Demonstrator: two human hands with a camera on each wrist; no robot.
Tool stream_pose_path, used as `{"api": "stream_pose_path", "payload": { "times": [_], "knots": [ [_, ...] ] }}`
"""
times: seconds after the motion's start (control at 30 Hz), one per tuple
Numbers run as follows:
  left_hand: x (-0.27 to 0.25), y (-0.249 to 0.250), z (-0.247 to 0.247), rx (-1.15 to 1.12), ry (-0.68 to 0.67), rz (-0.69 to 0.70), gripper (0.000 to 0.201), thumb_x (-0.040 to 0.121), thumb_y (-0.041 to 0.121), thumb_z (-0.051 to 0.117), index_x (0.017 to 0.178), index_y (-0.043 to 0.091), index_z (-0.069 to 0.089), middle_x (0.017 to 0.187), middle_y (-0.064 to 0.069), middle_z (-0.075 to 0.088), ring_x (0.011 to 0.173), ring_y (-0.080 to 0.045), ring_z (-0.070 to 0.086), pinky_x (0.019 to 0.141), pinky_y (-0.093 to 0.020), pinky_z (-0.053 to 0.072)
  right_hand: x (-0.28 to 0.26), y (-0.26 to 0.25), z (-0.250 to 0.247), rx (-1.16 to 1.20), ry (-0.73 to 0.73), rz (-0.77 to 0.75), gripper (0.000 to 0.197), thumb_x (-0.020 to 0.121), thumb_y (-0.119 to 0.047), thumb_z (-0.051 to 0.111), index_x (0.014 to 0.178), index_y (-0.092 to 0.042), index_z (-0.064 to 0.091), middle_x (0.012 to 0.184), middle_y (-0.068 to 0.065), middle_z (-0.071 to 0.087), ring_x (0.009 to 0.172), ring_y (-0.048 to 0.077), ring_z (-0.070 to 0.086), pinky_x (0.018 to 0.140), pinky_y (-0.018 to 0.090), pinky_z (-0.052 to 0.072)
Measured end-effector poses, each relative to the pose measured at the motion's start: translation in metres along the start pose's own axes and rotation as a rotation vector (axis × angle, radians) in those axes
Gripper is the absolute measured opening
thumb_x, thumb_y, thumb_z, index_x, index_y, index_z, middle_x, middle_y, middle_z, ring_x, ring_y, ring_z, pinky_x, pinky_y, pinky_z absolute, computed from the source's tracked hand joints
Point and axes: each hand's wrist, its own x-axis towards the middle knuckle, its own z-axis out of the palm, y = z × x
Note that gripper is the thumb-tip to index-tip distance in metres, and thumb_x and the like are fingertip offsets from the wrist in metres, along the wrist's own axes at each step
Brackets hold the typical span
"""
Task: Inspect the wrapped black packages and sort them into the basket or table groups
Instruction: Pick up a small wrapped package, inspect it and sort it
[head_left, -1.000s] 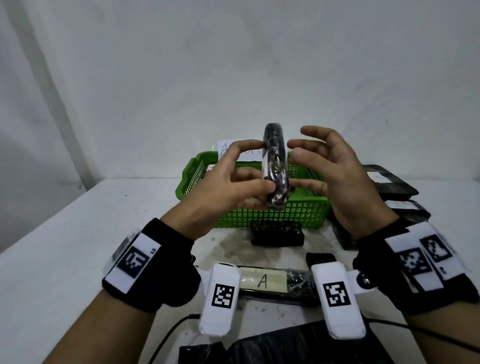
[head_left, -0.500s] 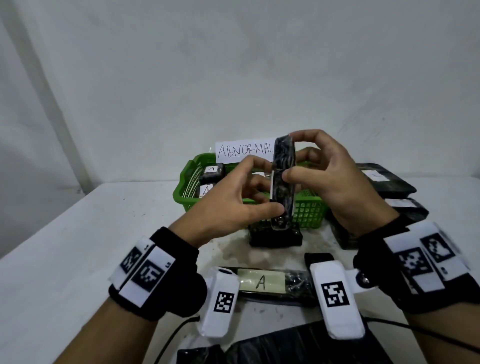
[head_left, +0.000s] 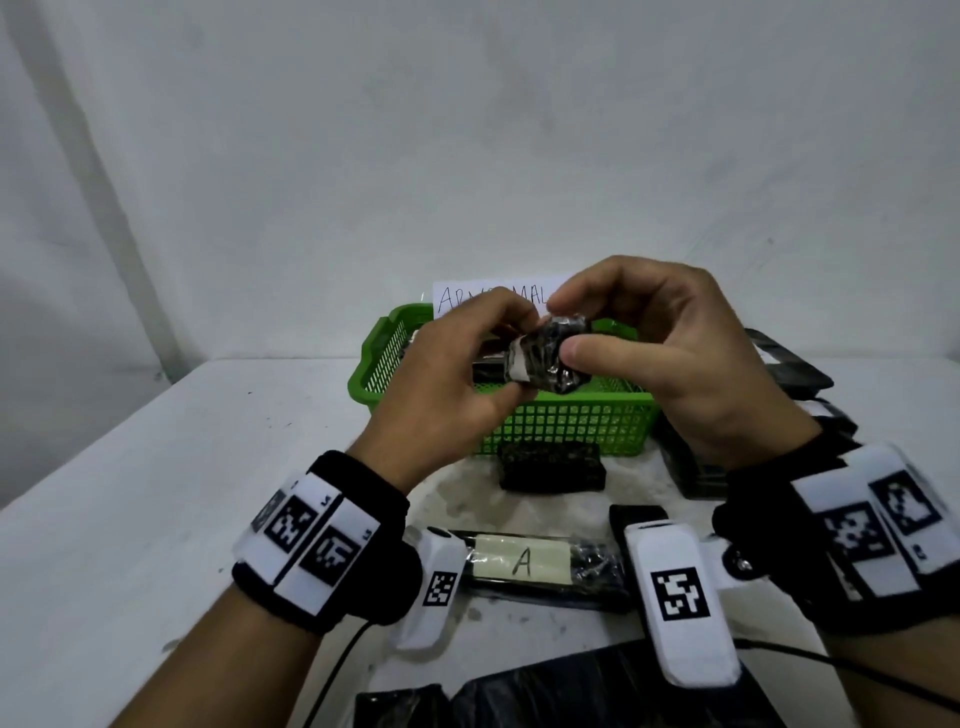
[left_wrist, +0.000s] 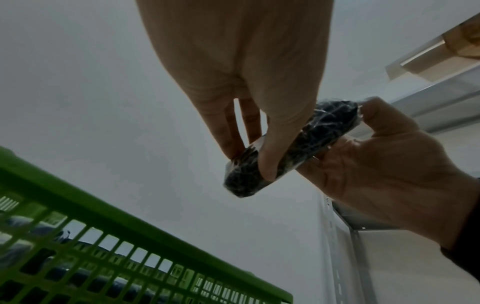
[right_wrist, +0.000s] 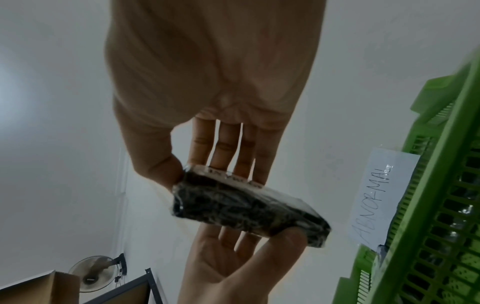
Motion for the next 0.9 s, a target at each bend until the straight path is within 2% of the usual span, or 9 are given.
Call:
{"api": "stream_pose_path", "payload": {
  "times": [0.17, 0.27, 0.37, 0.43, 0.5, 0.6, 0.77, 0.83, 0.9],
  "knots": [
    [-0.001, 0.003, 0.006, -0.081, -0.057, -0.020, 0.033, 0.079, 0.006, 0.081, 0.106, 0.010, 0.062, 0.097, 0.007, 0.067, 0.094, -0.008, 0.066, 0.087, -0.030, 0.058, 0.002, -0.004, 0.000, 0.000, 0.026, 0.021, 0.027, 0.074, -0.002, 0.072, 0.097, -0.015, 0.066, 0.071, -0.002, 0.064, 0.069, 0.008, 0.065, 0.067, 0.020, 0.052],
    [-0.002, 0.006, 0.007, -0.076, -0.077, -0.052, 0.037, 0.076, 0.011, 0.084, 0.105, 0.015, 0.061, 0.095, 0.013, 0.067, 0.090, -0.006, 0.066, 0.083, -0.025, 0.058, 0.003, -0.001, -0.002, 0.006, 0.102, 0.058, 0.019, 0.083, -0.005, 0.069, 0.098, -0.015, 0.064, 0.067, -0.010, 0.063, 0.069, 0.002, 0.062, 0.068, 0.018, 0.050],
    [-0.003, 0.008, 0.004, -0.029, -0.039, -0.103, 0.042, 0.072, 0.021, 0.087, 0.103, 0.025, 0.059, 0.086, 0.016, 0.064, 0.078, -0.005, 0.063, 0.070, -0.020, 0.055, 0.004, -0.001, -0.006, 0.054, 0.179, 0.163, 0.006, 0.098, -0.022, 0.061, 0.103, -0.019, 0.063, 0.083, -0.011, 0.071, 0.082, 0.003, 0.067, 0.071, 0.020, 0.053],
    [-0.003, 0.008, 0.002, 0.008, -0.028, -0.144, 0.042, 0.072, 0.031, 0.086, 0.103, 0.027, 0.058, 0.085, 0.013, 0.062, 0.072, -0.005, 0.060, 0.063, -0.018, 0.050, 0.003, -0.001, -0.007, 0.070, 0.183, 0.239, 0.021, 0.094, -0.035, 0.060, 0.109, -0.019, 0.061, 0.094, -0.008, 0.073, 0.085, 0.007, 0.070, 0.070, 0.022, 0.056],
    [-0.002, 0.005, 0.002, 0.051, -0.037, -0.152, 0.042, 0.073, 0.034, 0.085, 0.104, 0.028, 0.058, 0.087, 0.012, 0.063, 0.071, -0.003, 0.059, 0.062, -0.013, 0.045, 0.002, 0.001, -0.006, 0.050, 0.189, 0.273, 0.028, 0.094, -0.028, 0.063, 0.119, -0.018, 0.059, 0.097, -0.001, 0.073, 0.083, 0.009, 0.073, 0.068, 0.025, 0.058],
    [-0.003, 0.001, -0.001, 0.116, -0.063, -0.126, 0.040, 0.077, 0.029, 0.081, 0.111, 0.028, 0.061, 0.095, 0.012, 0.063, 0.081, -0.001, 0.060, 0.072, -0.018, 0.051, 0.000, 0.006, -0.007, -0.117, 0.197, 0.231, 0.044, 0.093, -0.019, 0.070, 0.134, -0.026, 0.054, 0.113, 0.008, 0.066, 0.085, 0.019, 0.073, 0.070, 0.027, 0.060],
    [0.000, -0.009, -0.019, 0.148, -0.067, -0.158, 0.048, 0.069, 0.028, 0.067, 0.117, 0.032, 0.068, 0.101, 0.006, 0.058, 0.100, -0.013, 0.061, 0.089, -0.040, 0.053, -0.003, 0.011, -0.016, -0.570, 0.130, 0.122, 0.043, 0.080, -0.027, 0.083, 0.118, -0.035, 0.064, 0.111, -0.011, 0.066, 0.083, 0.009, 0.067, 0.077, 0.033, 0.058],
    [0.000, -0.012, -0.024, 0.142, -0.065, -0.159, 0.047, 0.066, 0.027, 0.069, 0.113, 0.032, 0.069, 0.102, 0.009, 0.063, 0.101, -0.008, 0.062, 0.091, -0.038, 0.053, -0.005, 0.013, -0.018, -0.711, 0.054, 0.161, 0.038, 0.075, -0.039, 0.081, 0.110, -0.038, 0.068, 0.108, -0.015, 0.067, 0.082, 0.004, 0.064, 0.073, 0.028, 0.055],
    [0.001, -0.017, -0.028, 0.081, -0.054, -0.173, 0.045, 0.065, 0.022, 0.073, 0.110, 0.029, 0.070, 0.104, 0.011, 0.068, 0.100, -0.003, 0.064, 0.090, -0.033, 0.054, -0.004, 0.016, -0.017, -0.798, -0.016, 0.200, 0.039, 0.071, -0.048, 0.079, 0.108, -0.040, 0.068, 0.105, -0.020, 0.066, 0.082, -0.005, 0.060, 0.070, 0.014, 0.046]
  ]
}}
